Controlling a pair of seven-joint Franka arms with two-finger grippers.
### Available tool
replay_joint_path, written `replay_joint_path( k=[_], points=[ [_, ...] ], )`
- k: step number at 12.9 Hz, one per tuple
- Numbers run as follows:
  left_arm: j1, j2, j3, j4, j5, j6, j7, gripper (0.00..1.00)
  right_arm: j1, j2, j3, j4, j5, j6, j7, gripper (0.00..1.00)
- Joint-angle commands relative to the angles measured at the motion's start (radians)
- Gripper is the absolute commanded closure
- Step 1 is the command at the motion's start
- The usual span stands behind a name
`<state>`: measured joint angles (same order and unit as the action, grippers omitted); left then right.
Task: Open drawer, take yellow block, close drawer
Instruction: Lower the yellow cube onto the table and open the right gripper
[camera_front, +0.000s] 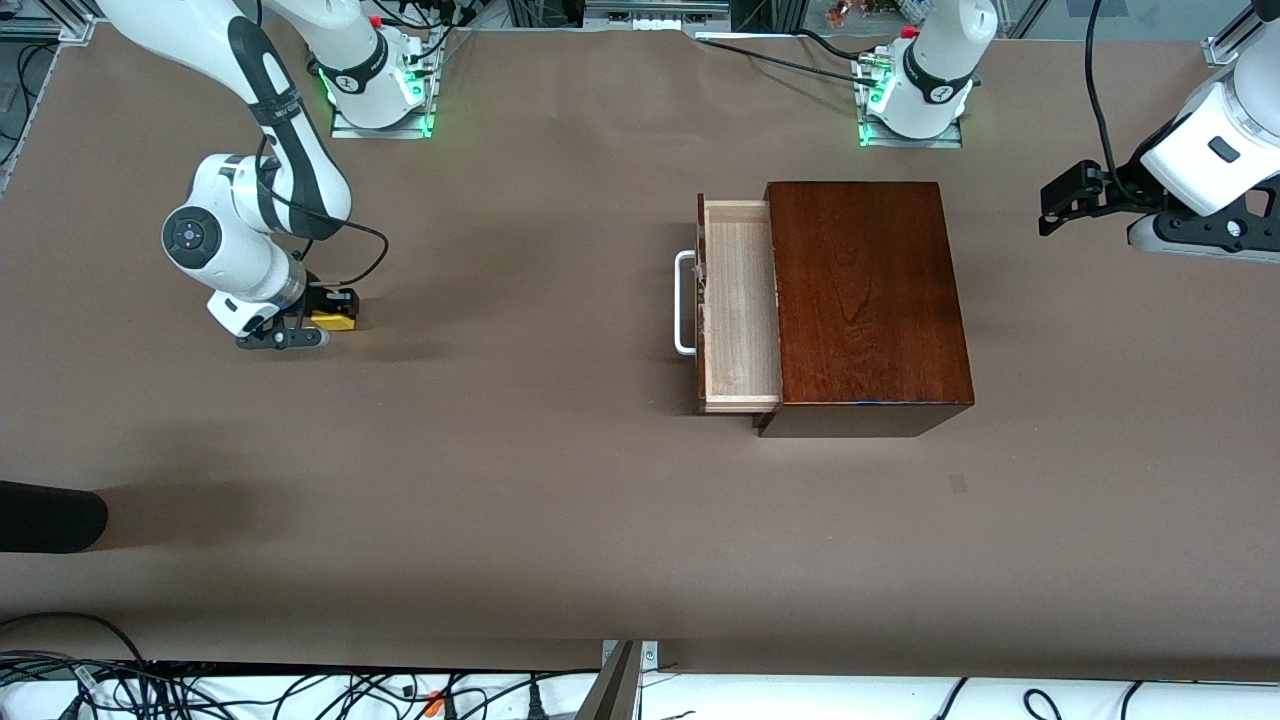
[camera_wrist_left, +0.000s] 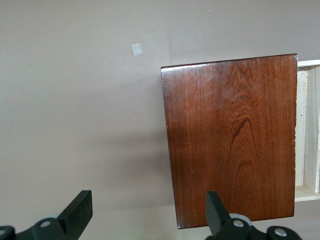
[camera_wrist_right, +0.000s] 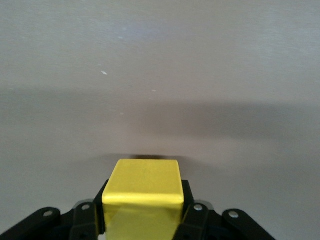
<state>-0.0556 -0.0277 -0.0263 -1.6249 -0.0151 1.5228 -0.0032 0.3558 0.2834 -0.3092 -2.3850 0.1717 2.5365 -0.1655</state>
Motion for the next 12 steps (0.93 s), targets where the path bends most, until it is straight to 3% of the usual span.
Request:
replay_joint_path(
  k=[1,2,3,4,5,6,9,12],
  points=[
    [-0.006,0.005,0.005,0.023,-0.005,-0.023,0.020,0.00,0.003,0.019,0.022,-0.002,0.116,0.031,-0.100,0.86],
    [-0.006,0.005,0.005,0.023,-0.005,-0.023,0.020,0.00,0.003,0.020,0.022,0.000,0.120,0.031,-0.101,0.86],
    [-0.006,0.005,0.005,0.023,-0.005,-0.023,0.019,0.00,0.006,0.020,0.022,0.001,0.121,0.031,-0.100,0.75],
    [-0.006,0.005,0.005,0.023,-0.005,-0.023,0.019,0.00,0.011,0.022,0.022,0.009,0.123,0.030,-0.082,0.38],
    [-0.006,0.005,0.005,0.023,-0.005,-0.023,0.019,0.00,0.017,0.022,0.022,0.020,0.121,0.024,-0.065,0.07],
    [-0.006,0.005,0.005,0.023,-0.005,-0.023,0.019,0.00,0.026,0.019,0.022,0.033,0.121,0.021,-0.059,0.00],
    [-0.006,0.005,0.005,0.023,-0.005,-0.023,0.019,0.00,0.026,0.002,0.021,0.113,0.121,-0.066,-0.045,0.00],
    [-0.006,0.005,0.000,0.025,-0.005,-0.023,0.019,0.00,0.014,-0.001,-0.014,0.324,0.108,-0.353,0.007,0.00]
  ],
)
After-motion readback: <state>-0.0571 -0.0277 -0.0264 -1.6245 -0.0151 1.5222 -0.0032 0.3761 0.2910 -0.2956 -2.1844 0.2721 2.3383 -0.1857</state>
